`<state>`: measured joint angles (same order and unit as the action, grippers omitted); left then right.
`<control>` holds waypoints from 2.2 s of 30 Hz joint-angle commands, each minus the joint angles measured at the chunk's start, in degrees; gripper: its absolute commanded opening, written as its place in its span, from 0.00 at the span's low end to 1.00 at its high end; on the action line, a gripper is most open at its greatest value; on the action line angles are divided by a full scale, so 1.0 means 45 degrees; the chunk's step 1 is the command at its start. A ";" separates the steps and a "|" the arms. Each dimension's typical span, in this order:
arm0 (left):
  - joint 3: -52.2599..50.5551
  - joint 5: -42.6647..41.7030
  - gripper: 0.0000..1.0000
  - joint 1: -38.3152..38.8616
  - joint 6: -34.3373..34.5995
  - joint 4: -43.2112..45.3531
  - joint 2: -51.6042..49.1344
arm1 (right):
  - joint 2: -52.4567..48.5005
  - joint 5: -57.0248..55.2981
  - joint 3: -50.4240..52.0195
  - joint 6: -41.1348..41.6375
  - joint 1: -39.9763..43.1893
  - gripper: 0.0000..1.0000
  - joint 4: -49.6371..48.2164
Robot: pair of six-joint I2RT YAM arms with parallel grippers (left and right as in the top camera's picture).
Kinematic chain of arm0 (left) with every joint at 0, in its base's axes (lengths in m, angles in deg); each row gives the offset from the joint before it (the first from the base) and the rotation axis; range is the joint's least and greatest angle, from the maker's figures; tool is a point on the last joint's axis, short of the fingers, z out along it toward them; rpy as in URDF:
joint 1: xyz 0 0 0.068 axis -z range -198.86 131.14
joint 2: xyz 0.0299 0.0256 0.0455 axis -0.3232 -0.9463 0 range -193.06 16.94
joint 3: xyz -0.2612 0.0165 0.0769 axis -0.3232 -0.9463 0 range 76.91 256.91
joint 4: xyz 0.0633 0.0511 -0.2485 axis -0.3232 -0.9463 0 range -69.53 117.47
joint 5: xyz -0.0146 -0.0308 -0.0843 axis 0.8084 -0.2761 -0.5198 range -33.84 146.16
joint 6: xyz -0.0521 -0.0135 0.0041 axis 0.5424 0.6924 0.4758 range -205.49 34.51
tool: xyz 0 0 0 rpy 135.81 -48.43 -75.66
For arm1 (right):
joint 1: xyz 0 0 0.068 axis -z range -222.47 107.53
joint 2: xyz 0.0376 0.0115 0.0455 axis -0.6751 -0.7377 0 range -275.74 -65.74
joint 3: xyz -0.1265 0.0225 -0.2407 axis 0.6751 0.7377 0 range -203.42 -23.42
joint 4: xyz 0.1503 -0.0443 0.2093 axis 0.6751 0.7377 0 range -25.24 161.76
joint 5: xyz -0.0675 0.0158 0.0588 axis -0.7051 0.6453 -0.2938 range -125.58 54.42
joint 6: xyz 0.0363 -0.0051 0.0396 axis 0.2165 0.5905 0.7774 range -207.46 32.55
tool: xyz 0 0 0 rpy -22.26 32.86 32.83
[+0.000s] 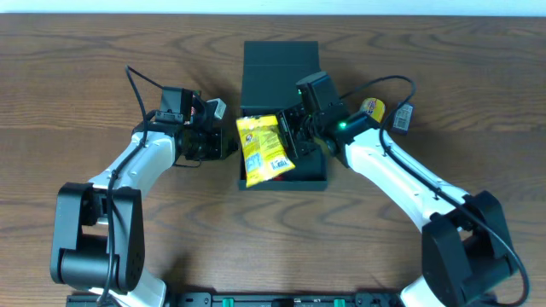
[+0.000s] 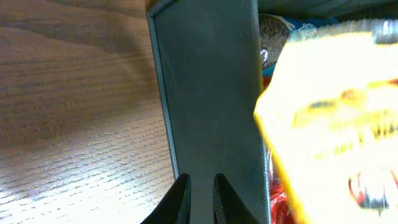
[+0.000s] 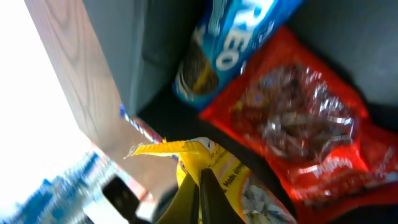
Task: Pack container
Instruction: 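Carry the yellow bag over the box with the right gripper, then lower the yellow bag into the box's left side and release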
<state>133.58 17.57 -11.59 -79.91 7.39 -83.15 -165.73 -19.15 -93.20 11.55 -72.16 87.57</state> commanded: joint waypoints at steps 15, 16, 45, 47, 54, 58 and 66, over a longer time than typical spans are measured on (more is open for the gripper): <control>-0.0083 0.0044 0.14 -0.0049 -0.0078 0.0204 -0.0092 | 0.0136 -0.1642 0.0034 -0.0053 -0.0175 0.02 0.0063; -0.0083 0.0044 0.14 -0.0049 -0.0053 0.0204 -0.0092 | 0.0087 -0.1656 0.0034 0.0010 -0.0219 0.02 0.0024; -0.0083 0.0039 0.14 -0.0049 -0.0044 0.0194 -0.0092 | -0.0311 -0.3026 0.0034 -0.0272 -0.1423 0.02 -0.0748; -0.0083 0.0039 0.15 -0.0049 -0.0044 0.0194 -0.0092 | -0.0311 -0.3021 0.0034 -0.0311 -0.1481 0.03 -0.0748; -0.0083 0.0044 0.15 -0.0049 -0.0049 0.0194 -0.0092 | -0.0306 -0.2676 0.0034 -0.3264 -0.1511 0.99 -0.1817; -0.0083 0.0044 0.15 -0.0049 -0.0049 0.0194 -0.0092 | -0.0248 -0.1851 0.0029 -0.4998 -0.1209 0.99 -0.2565; -0.0083 0.0049 0.15 -0.0049 -0.0049 0.0194 -0.0092 | -0.0049 -0.1044 0.0029 -0.7650 -0.0525 0.99 -0.1943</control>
<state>133.58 17.57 -11.59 -79.88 8.26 -83.15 -166.73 -25.86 -93.09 -15.69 -75.96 77.91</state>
